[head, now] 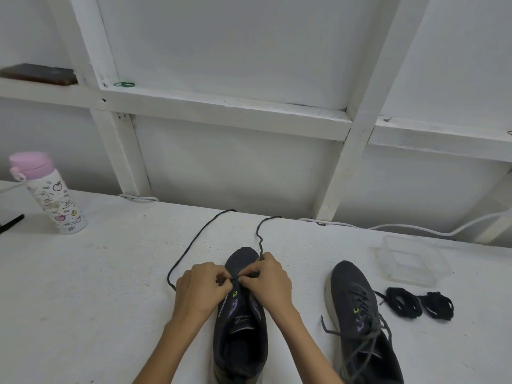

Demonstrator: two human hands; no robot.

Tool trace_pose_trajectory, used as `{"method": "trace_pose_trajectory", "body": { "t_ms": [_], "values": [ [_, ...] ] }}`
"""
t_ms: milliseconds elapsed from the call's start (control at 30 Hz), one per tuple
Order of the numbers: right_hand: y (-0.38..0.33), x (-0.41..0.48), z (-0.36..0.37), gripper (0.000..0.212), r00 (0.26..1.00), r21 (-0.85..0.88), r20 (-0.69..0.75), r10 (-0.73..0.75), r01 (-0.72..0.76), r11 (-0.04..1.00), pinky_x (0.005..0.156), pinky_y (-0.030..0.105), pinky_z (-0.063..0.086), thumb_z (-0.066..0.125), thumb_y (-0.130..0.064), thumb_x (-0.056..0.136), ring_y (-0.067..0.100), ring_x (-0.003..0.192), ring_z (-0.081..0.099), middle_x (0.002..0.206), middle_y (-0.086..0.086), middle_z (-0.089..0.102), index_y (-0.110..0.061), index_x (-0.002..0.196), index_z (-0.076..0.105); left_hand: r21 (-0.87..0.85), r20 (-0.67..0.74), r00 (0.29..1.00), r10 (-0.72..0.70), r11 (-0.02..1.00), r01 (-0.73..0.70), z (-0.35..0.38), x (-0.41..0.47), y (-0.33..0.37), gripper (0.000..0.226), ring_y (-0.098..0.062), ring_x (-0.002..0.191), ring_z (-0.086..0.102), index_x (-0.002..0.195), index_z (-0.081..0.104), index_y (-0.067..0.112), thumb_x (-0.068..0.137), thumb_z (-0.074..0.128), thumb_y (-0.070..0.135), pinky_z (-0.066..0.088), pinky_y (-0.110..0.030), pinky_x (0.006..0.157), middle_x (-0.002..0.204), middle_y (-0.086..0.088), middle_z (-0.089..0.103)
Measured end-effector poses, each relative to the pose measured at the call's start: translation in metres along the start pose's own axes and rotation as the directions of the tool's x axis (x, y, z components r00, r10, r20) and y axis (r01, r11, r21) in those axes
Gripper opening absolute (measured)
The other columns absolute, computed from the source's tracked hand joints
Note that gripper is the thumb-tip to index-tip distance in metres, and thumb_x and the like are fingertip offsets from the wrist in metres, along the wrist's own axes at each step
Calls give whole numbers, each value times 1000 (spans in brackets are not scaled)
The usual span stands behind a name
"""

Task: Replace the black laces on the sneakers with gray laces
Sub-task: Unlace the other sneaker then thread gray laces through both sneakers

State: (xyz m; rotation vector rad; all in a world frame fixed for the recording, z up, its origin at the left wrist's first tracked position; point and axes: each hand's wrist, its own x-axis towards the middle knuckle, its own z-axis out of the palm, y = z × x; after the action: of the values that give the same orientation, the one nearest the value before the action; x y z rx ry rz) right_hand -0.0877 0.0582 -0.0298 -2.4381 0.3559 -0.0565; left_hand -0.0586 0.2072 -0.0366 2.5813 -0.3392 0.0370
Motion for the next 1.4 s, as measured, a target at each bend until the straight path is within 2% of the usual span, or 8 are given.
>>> {"method": "trace_pose_trajectory", "body": {
  "t_ms": [300, 433, 700, 800, 900, 1100, 1300, 1400],
  "values": [
    [5, -3, 6, 13, 1000, 49, -9, 12, -11, 999, 58, 15, 30, 73, -35, 79, 5, 86, 48, 98, -11, 45, -34, 91, 76, 143, 250, 962, 106, 979, -145, -14, 31, 9, 11, -10, 88, 66, 90, 75, 34, 83, 67, 32, 51, -25, 72, 92, 11, 73],
    [5, -5, 11, 12, 998, 14, -57, -5, 6, 1000, 55, 15, 29, 70, -35, 80, 6, 81, 48, 95, -10, 43, -34, 90, 75, -41, 250, 965, 78, 997, -70, -11, 34, 1, 10, 1, 73, 60, 74, 70, 36, 75, 77, 29, 43, -21, 65, 78, 18, 70],
    [4, -4, 21, 15, 988, -205, -101, -113, 91, 975, 53, 18, 21, 62, -34, 87, 12, 90, 51, 98, -9, 41, -31, 97, 73, -226, 305, 950, 66, 974, 5, 0, 29, -16, 25, -2, 75, 61, 61, 68, 46, 74, 80, 29, 53, -36, 78, 77, 27, 67],
    [5, -3, 21, 16, 984, -229, -84, -157, 135, 964, 52, 20, 20, 59, -33, 88, 15, 89, 51, 101, -5, 45, -27, 95, 71, -296, 316, 947, 62, 954, 36, 1, 26, -16, 12, -2, 74, 61, 69, 70, 41, 75, 76, 50, 52, -31, 76, 78, 24, 69],
    [8, -3, 21, 14, 980, -232, -61, -189, 170, 958, 52, 21, 21, 56, -27, 85, 15, 83, 46, 96, -8, 38, -24, 93, 67, -306, 333, 943, 33, 949, 75, 2, 21, -16, 34, -1, 75, 57, 86, 67, 41, 63, 75, 66, 45, -24, 71, 85, 19, 67],
    [14, 2, 10, 9, 981, -64, 11, -192, 192, 979, 64, 27, 35, 63, -29, 85, 13, 80, 50, 97, -11, 42, -22, 89, 67, -372, 385, 923, 32, 920, 123, -1, 23, -17, 26, -3, 83, 58, 95, 66, 40, 74, 79, 44, 49, -27, 85, 96, 13, 67],
    [15, 5, 5, 8, 989, 61, 50, -138, 135, 989, 68, 28, 40, 64, -30, 84, 14, 83, 55, 95, -10, 49, -25, 79, 61, -353, 403, 915, 16, 925, 140, -2, 20, -13, 55, -4, 92, 57, 103, 62, 42, 52, 66, 62, 50, -28, 87, 101, 16, 63],
    [18, 6, 4, 10, 996, 235, 61, -68, 52, 971, 76, 32, 44, 68, -27, 82, 11, 83, 55, 91, -5, 52, -21, 75, 64, -314, 370, 929, 31, 945, 94, -2, 19, -8, 47, 0, 88, 56, 101, 59, 45, 56, 55, 58, 49, -28, 85, 101, 17, 61]
  ]
}}
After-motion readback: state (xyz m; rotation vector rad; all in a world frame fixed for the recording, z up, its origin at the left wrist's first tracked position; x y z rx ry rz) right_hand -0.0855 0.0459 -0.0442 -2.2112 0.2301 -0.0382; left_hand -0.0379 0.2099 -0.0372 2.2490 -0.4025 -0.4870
